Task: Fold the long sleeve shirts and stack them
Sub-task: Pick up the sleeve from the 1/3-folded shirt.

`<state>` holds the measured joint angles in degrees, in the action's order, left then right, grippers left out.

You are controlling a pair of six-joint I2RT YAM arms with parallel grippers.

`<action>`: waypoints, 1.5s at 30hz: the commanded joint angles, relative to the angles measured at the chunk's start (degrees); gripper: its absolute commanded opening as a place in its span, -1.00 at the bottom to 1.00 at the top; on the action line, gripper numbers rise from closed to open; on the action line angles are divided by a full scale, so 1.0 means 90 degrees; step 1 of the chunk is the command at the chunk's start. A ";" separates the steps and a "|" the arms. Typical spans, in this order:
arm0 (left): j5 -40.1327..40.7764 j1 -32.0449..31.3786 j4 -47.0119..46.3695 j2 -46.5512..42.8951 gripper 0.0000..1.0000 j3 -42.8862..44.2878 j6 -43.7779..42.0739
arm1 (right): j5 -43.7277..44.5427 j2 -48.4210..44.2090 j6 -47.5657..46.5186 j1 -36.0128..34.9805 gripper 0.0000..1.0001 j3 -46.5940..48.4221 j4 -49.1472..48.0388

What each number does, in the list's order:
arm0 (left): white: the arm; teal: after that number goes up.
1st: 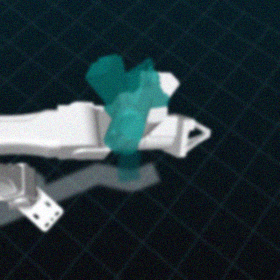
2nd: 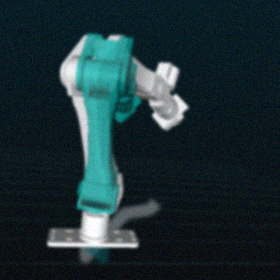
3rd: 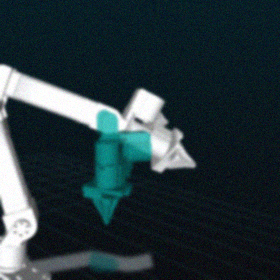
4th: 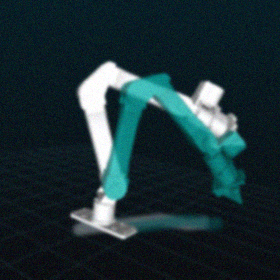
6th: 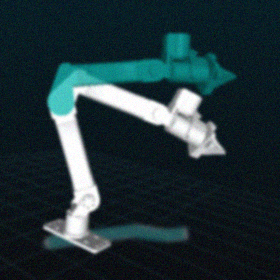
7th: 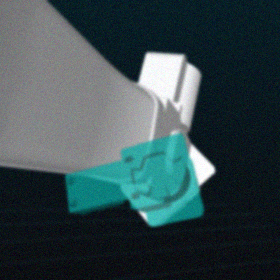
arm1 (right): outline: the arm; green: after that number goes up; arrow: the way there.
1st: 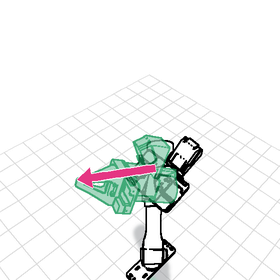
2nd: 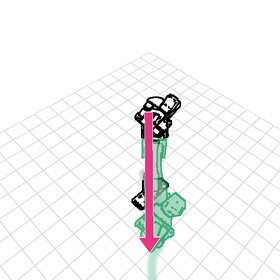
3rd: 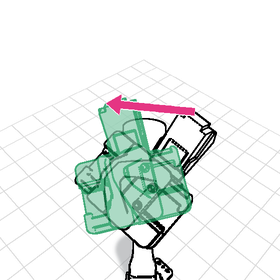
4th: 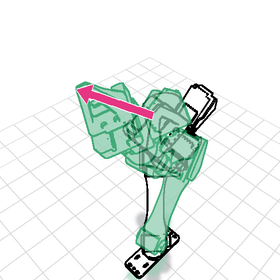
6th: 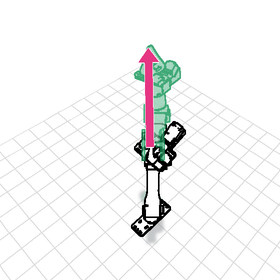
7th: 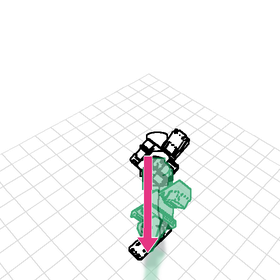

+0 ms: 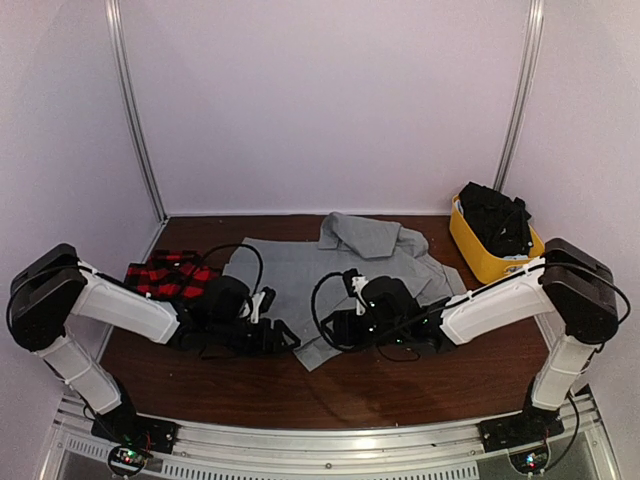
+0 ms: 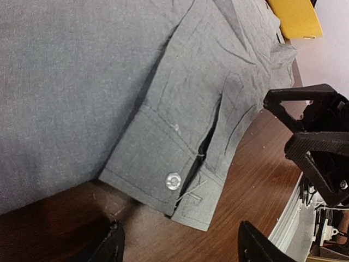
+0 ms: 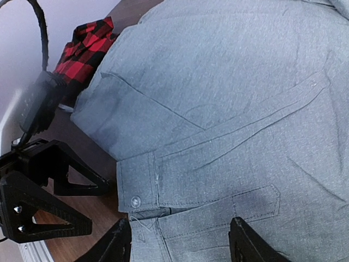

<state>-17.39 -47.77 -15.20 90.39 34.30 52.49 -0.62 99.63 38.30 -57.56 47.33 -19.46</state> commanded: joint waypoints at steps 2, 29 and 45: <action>0.0181 -0.0013 -0.0483 0.0232 0.44 -0.0101 0.0148 | -0.0437 0.0337 0.0180 0.0067 0.20 0.0082 -0.0287; 0.0518 -0.0015 -0.2194 0.1345 -0.51 -0.0366 0.0694 | -0.0855 0.0717 0.0591 0.0077 0.05 -0.0278 -0.0796; 0.0600 -0.0015 -0.0661 0.0014 -1.00 0.0136 -0.0304 | -0.0670 0.0062 0.0314 0.0133 0.07 -0.0243 -0.0093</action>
<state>-12.86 -47.79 -28.71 95.90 31.44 56.05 -7.90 104.92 43.00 -57.08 44.99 -23.81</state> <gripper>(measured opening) 0.008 0.527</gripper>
